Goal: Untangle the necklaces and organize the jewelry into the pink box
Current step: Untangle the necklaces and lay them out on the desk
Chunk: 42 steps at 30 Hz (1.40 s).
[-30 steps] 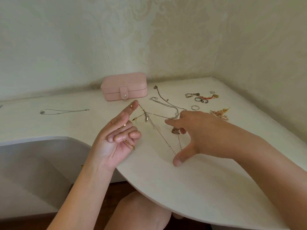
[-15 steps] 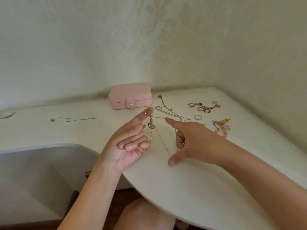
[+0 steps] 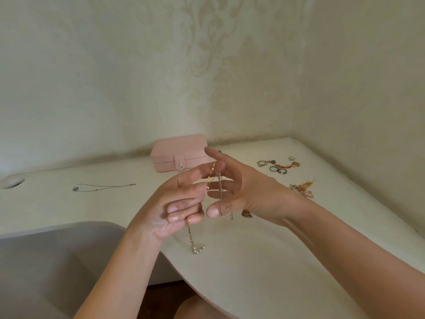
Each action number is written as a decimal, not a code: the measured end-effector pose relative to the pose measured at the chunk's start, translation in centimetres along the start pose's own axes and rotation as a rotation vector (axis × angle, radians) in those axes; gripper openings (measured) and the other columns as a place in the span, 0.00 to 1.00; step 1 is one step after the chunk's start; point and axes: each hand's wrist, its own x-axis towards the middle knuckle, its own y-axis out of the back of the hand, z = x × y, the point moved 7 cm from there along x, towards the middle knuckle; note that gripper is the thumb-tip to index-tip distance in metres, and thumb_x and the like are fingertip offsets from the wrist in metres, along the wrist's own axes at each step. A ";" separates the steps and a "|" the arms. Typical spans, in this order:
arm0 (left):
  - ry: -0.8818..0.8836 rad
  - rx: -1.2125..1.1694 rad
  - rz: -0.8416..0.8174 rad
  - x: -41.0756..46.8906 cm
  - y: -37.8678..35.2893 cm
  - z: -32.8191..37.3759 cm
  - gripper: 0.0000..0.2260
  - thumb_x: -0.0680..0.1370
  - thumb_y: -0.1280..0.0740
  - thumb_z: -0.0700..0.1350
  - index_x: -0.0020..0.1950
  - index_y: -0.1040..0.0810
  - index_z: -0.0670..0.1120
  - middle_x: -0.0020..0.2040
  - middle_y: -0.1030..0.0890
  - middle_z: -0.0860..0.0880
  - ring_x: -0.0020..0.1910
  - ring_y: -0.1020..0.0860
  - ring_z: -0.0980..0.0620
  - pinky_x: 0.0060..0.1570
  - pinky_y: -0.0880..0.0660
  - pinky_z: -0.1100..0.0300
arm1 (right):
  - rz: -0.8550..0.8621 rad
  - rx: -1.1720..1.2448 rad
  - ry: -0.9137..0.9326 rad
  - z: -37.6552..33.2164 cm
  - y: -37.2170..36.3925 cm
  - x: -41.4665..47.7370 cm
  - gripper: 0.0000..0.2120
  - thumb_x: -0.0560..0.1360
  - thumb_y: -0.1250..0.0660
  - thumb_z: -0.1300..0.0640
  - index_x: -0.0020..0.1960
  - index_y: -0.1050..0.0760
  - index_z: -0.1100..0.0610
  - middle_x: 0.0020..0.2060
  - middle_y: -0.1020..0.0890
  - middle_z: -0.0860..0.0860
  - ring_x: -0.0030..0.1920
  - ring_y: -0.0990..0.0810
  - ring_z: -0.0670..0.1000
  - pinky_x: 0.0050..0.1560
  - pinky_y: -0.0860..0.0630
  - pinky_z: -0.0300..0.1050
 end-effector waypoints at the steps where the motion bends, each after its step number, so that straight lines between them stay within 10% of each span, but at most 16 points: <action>1: -0.001 0.009 0.005 0.0 0.0 0.0 0.17 0.76 0.33 0.39 0.65 0.25 0.44 0.18 0.37 0.55 0.18 0.28 0.63 0.27 0.27 0.68 | -0.006 0.018 -0.003 -0.3 0.1 0.4 0.48 0.65 0.25 0.71 0.74 0.43 0.43 0.60 0.25 0.48 0.53 0.19 0.50 0.59 0.24 0.45; 10: -0.109 -0.062 0.115 -0.5 2.3 -0.9 0.17 0.75 0.30 0.40 0.63 0.22 0.47 0.17 0.32 0.57 0.17 0.28 0.63 0.26 0.27 0.68 | 0.108 -0.099 0.056 0.1 0.5 1.2 0.19 0.68 0.26 0.64 0.58 0.24 0.54 0.39 0.22 0.47 0.28 0.31 0.46 0.31 0.33 0.35; 24: -0.184 -0.246 -0.013 -0.3 2.4 -1.8 0.18 0.82 0.48 0.33 0.72 0.35 0.40 0.32 0.17 0.48 0.31 0.17 0.54 0.38 0.22 0.62 | 0.179 -0.324 0.132 -1.2 0.5 0.4 0.49 0.59 0.23 0.49 0.73 0.45 0.38 0.31 0.21 0.45 0.24 0.35 0.43 0.31 0.36 0.27; 33: -0.218 -0.265 0.078 -0.7 2.6 -1.6 0.18 0.83 0.49 0.34 0.72 0.36 0.38 0.34 0.16 0.46 0.34 0.17 0.51 0.41 0.23 0.61 | 0.023 -0.114 0.172 -0.8 0.6 0.6 0.54 0.56 0.19 0.58 0.74 0.44 0.40 0.39 0.26 0.43 0.28 0.39 0.44 0.35 0.35 0.32; 38: -0.185 -0.327 0.112 -0.4 2.4 -1.9 0.10 0.81 0.41 0.37 0.58 0.23 0.40 0.26 0.22 0.49 0.25 0.23 0.54 0.36 0.25 0.64 | -0.003 -0.112 0.154 -0.9 1.0 0.5 0.53 0.55 0.20 0.57 0.72 0.42 0.38 0.36 0.27 0.43 0.28 0.39 0.45 0.30 0.36 0.31; 42: -0.192 -0.134 0.435 -0.2 4.0 -2.5 0.15 0.59 0.19 0.50 0.36 0.21 0.46 0.31 0.27 0.50 0.29 0.24 0.53 0.33 0.23 0.60 | 0.017 -0.142 0.165 -1.3 1.1 0.3 0.50 0.57 0.22 0.61 0.71 0.41 0.37 0.34 0.29 0.43 0.25 0.39 0.43 0.28 0.36 0.30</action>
